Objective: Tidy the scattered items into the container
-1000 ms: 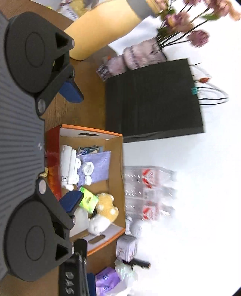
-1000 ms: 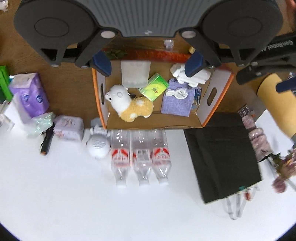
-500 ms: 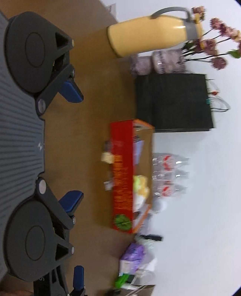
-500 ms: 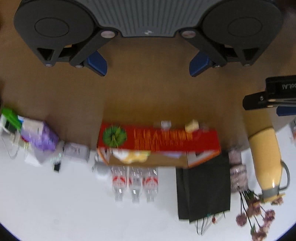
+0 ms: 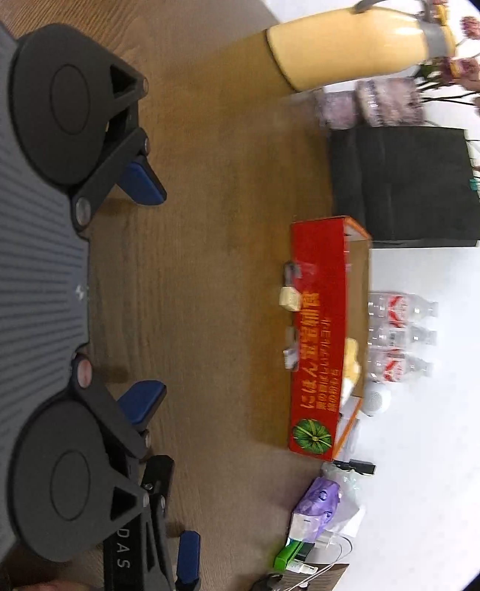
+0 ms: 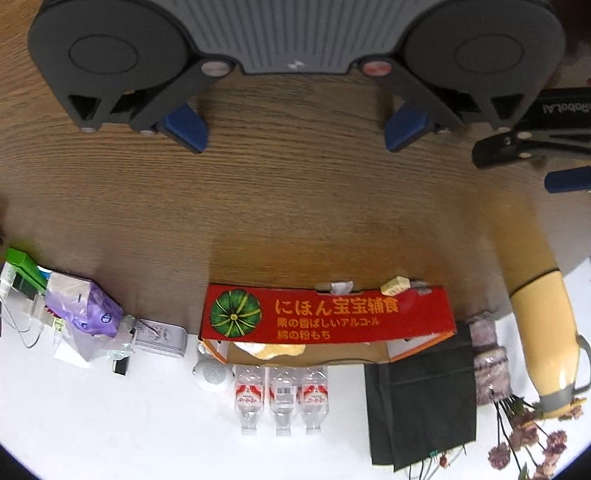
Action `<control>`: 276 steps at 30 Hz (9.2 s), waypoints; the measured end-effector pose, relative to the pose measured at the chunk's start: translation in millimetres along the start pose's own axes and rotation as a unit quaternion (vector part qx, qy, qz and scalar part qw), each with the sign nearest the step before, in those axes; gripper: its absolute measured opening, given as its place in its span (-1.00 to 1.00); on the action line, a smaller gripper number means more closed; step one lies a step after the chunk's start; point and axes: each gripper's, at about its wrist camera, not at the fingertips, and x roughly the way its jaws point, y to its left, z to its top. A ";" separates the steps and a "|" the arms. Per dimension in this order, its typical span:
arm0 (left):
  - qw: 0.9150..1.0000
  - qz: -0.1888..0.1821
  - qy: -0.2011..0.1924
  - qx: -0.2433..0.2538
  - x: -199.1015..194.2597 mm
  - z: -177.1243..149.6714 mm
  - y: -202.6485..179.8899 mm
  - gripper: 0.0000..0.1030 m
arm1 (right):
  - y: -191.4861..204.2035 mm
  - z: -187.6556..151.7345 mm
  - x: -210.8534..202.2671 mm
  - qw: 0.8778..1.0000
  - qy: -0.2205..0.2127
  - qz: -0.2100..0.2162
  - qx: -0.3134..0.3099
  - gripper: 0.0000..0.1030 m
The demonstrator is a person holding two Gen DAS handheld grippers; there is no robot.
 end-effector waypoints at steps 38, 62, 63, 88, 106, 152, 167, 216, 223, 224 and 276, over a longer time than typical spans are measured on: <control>0.993 -0.094 0.037 -0.063 149.7 136.8 71.9 -0.62 | 18.3 125.6 145.2 0.996 -0.027 0.077 -0.036 -0.63; 1.000 0.007 0.010 0.008 131.9 128.1 38.5 -0.36 | 17.7 70.1 76.5 0.995 -0.030 0.065 -0.063 -0.64; 1.000 0.006 0.020 0.007 136.8 125.5 38.5 -0.37 | 16.5 68.6 75.0 0.996 -0.030 0.067 -0.060 -0.64; 0.996 0.017 -0.085 -0.019 0.4 55.5 -0.7 -0.82 | 14.7 53.7 12.5 0.993 -0.084 0.067 -0.049 -0.98; 0.995 0.007 -0.074 -0.073 -38.9 5.9 22.7 -0.81 | 33.4 60.5 63.6 0.999 -0.014 0.042 -0.023 -0.78; 0.975 -0.086 0.195 -0.067 256.5 310.5 44.4 -0.45 | -17.6 296.7 230.6 0.956 0.262 0.130 0.002 -0.70; 0.964 -0.111 0.240 0.018 228.4 273.2 35.6 1.00 | -53.0 267.8 222.0 0.939 0.328 0.106 -0.002 0.35; 0.999 0.041 0.009 -0.006 -24.8 -19.7 -10.8 1.00 | -4.9 -16.2 -16.4 1.000 -0.004 0.016 0.000 1.00; 0.999 0.041 0.009 -0.006 -24.2 -18.9 -10.6 1.00 | -3.2 -16.3 -15.7 1.000 0.000 0.008 -0.007 1.00; 0.999 0.041 0.009 -0.006 -24.3 -18.9 -10.5 1.00 | -3.2 -16.3 -15.7 1.000 0.000 0.008 -0.008 1.00; 0.999 -0.010 0.011 0.043 123.4 110.5 6.9 -0.59 | -28.0 81.9 88.3 0.997 -0.035 0.065 -0.021 -0.60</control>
